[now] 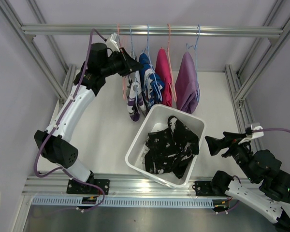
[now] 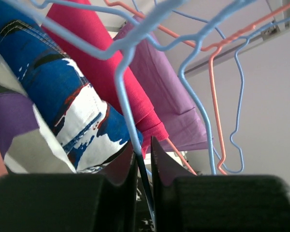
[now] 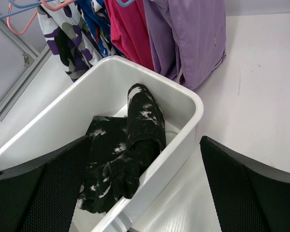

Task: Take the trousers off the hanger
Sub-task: Pick up the hanger from the clothesline.

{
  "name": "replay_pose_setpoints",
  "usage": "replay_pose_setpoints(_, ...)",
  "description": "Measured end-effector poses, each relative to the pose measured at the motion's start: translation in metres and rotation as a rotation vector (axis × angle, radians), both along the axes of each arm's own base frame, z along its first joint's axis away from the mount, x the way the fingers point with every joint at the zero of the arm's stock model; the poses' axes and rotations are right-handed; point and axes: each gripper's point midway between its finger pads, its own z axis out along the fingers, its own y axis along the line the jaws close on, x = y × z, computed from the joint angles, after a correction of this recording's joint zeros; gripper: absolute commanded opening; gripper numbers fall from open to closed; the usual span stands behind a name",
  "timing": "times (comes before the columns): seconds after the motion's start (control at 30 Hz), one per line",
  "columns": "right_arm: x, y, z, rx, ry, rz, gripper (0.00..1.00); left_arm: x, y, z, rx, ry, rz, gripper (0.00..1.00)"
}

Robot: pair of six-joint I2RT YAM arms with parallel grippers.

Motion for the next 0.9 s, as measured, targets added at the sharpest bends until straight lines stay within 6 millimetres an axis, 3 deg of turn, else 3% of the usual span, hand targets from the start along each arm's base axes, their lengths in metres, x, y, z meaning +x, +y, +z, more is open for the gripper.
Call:
replay_pose_setpoints(0.1, 0.000, 0.000, 0.000, 0.000, 0.000, 0.000, 0.99, 0.001, 0.001, -0.004, -0.013, 0.039, 0.015, 0.01)
replay_pose_setpoints(0.4, 0.000, 0.000, 0.000, -0.001, 0.000, -0.003, 1.00, 0.008, 0.000, -0.008, -0.029, 0.039, 0.024, 0.01)
replay_pose_setpoints(0.9, 0.001, 0.000, -0.003, -0.005, 0.004, -0.003, 0.99, -0.004, 0.012, 0.016, -0.065, -0.003, 0.088, 0.00)
